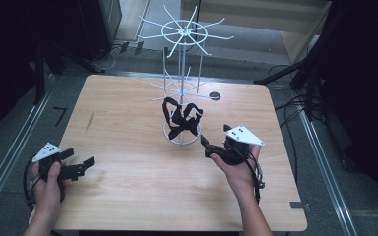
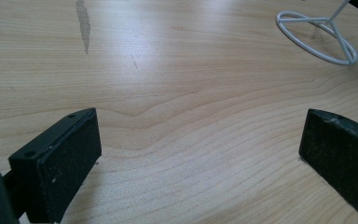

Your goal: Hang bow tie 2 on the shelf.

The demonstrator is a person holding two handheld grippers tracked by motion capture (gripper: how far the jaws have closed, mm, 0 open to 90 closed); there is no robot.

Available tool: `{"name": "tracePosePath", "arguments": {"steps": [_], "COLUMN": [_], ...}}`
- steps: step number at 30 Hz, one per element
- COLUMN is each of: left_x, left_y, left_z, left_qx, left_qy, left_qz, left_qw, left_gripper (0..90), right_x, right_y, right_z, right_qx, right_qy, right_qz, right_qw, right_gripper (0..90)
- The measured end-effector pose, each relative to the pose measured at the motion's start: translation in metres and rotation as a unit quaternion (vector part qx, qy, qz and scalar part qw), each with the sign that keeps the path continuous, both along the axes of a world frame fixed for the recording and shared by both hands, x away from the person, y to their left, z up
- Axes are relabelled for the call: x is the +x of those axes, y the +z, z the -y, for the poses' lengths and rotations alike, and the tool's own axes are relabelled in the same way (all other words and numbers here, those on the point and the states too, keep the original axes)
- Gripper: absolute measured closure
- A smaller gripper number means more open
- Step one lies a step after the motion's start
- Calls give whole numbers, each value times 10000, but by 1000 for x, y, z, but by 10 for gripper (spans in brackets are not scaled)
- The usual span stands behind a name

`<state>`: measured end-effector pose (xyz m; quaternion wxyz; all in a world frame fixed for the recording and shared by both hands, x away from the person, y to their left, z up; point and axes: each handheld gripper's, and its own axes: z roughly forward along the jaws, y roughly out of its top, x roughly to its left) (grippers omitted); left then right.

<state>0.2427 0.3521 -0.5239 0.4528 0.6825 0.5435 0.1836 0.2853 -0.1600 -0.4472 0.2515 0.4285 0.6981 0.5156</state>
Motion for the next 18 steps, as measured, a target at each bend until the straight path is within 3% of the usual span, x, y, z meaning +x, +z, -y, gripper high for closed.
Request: {"name": "tracePosePath", "arguments": {"steps": [18], "left_x": [0], "left_y": [0], "left_z": [0], "left_qx": [-3], "left_qy": [13], "left_qz": [5], "left_qw": [10000], "left_gripper": [0], "right_x": [-8], "right_y": [-18], "right_z": [30], "right_qx": [53], "right_qy": [-191], "right_qz": [-139], "right_qw": [9997], "right_gripper": [78]}}
